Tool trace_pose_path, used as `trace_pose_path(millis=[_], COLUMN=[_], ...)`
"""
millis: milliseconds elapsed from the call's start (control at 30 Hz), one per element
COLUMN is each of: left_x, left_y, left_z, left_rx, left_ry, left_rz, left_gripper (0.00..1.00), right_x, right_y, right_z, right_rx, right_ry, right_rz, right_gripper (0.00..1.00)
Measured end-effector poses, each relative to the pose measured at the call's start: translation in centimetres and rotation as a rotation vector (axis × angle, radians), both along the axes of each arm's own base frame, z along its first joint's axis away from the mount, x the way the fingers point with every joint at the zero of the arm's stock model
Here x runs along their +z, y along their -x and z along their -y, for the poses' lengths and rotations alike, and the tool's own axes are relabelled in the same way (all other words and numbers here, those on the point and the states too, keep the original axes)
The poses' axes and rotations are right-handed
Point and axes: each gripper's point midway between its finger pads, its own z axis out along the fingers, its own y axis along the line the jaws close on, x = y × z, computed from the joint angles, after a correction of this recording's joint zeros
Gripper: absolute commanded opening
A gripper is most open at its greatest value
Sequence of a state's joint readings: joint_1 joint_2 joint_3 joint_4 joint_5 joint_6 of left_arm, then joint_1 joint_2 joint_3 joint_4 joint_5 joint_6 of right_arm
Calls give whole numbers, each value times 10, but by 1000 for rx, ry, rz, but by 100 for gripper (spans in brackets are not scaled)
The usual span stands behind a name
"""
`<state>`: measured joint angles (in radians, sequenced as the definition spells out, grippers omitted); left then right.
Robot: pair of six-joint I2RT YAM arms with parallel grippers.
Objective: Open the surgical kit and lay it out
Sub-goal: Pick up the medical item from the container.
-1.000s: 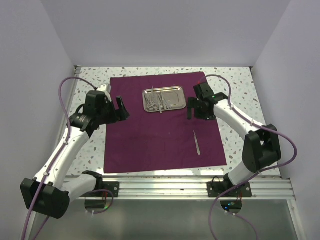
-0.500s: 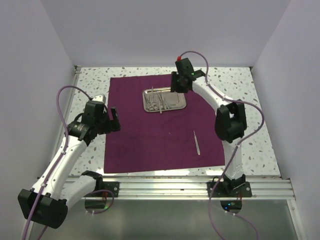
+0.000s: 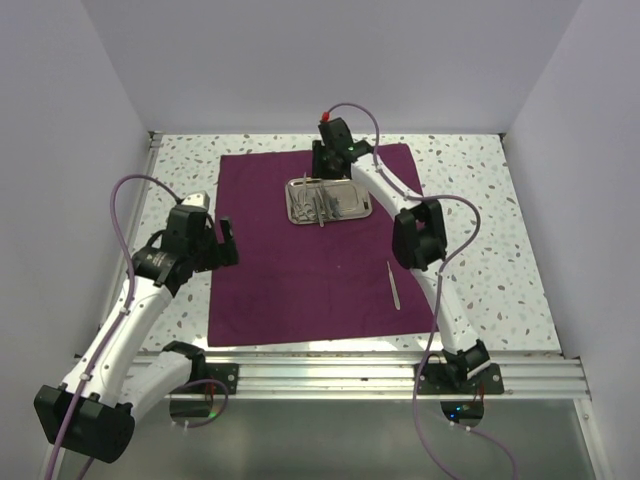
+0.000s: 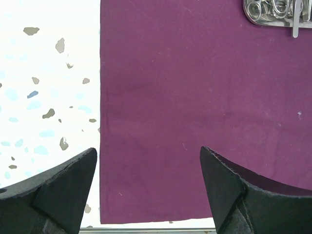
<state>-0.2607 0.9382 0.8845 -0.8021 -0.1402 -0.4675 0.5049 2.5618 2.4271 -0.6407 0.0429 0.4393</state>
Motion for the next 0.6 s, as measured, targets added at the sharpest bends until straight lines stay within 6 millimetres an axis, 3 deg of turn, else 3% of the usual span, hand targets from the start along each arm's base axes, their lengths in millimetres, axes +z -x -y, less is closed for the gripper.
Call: trace_pose_path(millis=[233, 467, 600], left_x=[0, -2, -7], left_y=[0, 0, 2], left_z=[0, 2, 5], left_rx=[-2, -14, -30], left_ry=[1, -3, -5], left_rz=[0, -9, -24], left_gripper=[90, 90, 90], right_x=[-15, -42, -42], right_y=[-1, -1, -6], right_z=[-4, 6, 7], right_rx=[-29, -75, -95], right_ry=[33, 93, 92], right_rz=[0, -28, -15], right_gripper=[41, 39, 17])
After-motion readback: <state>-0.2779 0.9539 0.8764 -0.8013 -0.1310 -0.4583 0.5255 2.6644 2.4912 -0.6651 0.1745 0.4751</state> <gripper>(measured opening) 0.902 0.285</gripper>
